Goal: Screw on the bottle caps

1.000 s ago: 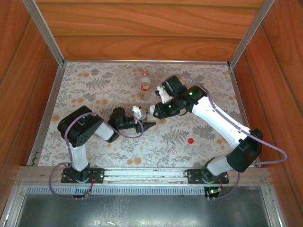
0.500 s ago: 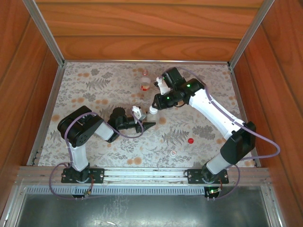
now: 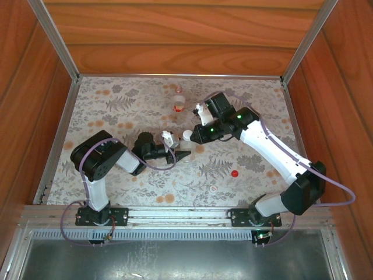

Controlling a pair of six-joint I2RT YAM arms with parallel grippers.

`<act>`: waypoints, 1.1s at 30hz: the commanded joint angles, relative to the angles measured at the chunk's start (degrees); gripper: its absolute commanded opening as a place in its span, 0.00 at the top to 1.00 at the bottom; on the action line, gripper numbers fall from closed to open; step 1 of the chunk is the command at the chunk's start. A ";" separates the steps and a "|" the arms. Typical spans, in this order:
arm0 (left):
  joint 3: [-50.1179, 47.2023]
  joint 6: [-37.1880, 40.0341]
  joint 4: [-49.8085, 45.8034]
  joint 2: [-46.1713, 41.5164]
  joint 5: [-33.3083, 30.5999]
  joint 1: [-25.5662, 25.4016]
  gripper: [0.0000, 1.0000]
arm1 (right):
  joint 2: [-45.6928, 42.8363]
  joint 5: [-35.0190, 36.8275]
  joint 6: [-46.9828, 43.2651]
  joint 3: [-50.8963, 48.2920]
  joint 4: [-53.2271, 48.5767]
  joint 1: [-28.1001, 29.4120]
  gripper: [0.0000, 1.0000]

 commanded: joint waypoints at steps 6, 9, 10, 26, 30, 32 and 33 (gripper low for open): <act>-0.34 -2.10 -4.87 -1.17 0.32 0.73 0.41 | -5.90 2.23 -8.49 -4.50 5.60 0.55 0.58; -0.43 -2.07 -7.01 -3.40 1.52 0.76 0.41 | -9.37 0.14 -18.22 -7.04 10.08 0.44 0.38; -0.66 -2.06 -7.41 -4.22 1.71 0.72 0.41 | -10.80 -1.02 -21.75 -8.37 11.95 0.41 0.33; -0.17 7.46 -26.02 -21.82 9.09 0.59 0.42 | -2.40 -15.61 -59.75 7.53 -5.73 -1.05 0.23; -0.25 7.78 -27.27 -23.90 10.03 0.29 0.42 | 1.59 -17.97 -60.54 11.99 -9.15 -0.93 0.26; -0.55 8.00 -27.68 -24.83 9.94 0.34 0.42 | 3.06 -20.11 -61.22 13.90 -11.42 -0.87 0.27; -0.69 8.07 -27.97 -25.30 9.90 0.32 0.42 | 3.59 -20.97 -61.45 14.42 -12.23 -0.87 0.28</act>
